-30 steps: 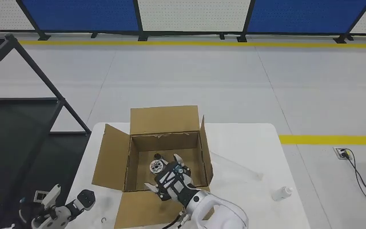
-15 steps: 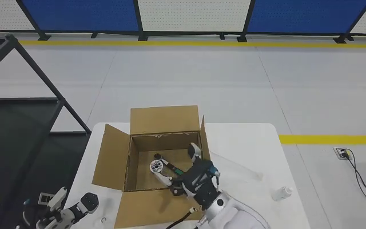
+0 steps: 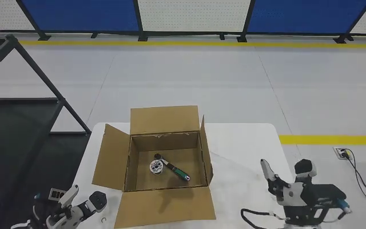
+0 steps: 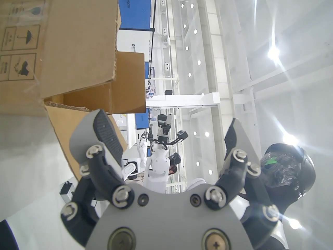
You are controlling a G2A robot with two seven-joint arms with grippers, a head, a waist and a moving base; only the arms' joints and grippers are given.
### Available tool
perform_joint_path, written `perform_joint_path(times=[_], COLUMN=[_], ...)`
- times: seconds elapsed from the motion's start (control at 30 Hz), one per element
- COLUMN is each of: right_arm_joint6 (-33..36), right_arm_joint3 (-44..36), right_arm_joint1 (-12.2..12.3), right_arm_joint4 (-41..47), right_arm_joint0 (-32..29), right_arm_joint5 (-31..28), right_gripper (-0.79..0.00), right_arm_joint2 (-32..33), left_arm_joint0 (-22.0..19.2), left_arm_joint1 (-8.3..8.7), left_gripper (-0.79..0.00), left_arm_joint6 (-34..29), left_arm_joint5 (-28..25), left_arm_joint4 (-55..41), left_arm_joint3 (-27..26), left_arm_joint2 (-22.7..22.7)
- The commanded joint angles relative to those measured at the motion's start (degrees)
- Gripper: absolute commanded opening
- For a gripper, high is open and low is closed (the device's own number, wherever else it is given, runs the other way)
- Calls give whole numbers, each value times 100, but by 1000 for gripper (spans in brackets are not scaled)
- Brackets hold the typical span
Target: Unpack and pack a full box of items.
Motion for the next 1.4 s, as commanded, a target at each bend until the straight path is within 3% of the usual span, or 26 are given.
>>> perform_joint_path(times=[0.0, 0.23, 0.6, 0.73, 1.0, 1.03, 1.07, 1.13, 1.17, 1.37], right_arm_joint6=[-45, 158, 402, 401, 615, 630, 641, 614, 592, 351], right_arm_joint3=[210, 1282, 2649, 2899, 3228, 3253, 3264, 3251, 3229, 2659], right_arm_joint1=[-3, -12, -11, -6, 27, 30, 31, 33, 34, 38], right_arm_joint4=[161, -37, 450, 670, 886, 857, 847, 827, 829, 887], right_arm_joint0=[-162, -189, 339, 419, 629, 653, 675, 702, 702, 562], right_arm_joint5=[161, 730, 159, 43, -364, -350, -341, -326, -335, -592], right_gripper=[0, 0, 0, -132, -277, -419, -489, -727, -785, -785], right_arm_joint2=[278, 654, 569, 669, 761, 759, 753, 754, 752, 713], left_arm_joint0=[-24, -103, -133, -136, -166, -168, -170, -175, -176, -178], left_arm_joint1=[4, 18, 33, 38, 50, 52, 53, 56, 57, 64], left_gripper=[0, 0, 0, 0, 0, 0, 0, 0, 0, 0], left_arm_joint6=[0, 25, 107, 122, 152, 149, 157, 162, 167, 179], left_arm_joint5=[20, 100, 106, 114, 114, 110, 106, 104, 105, 110], left_arm_joint4=[23, 193, 321, 340, 343, 344, 339, 322, 309, 273], left_arm_joint3=[3, -57, -107, -107, -93, -81, -71, -59, -52, -41], left_arm_joint2=[20, 164, 245, 264, 272, 269, 264, 253, 245, 229])
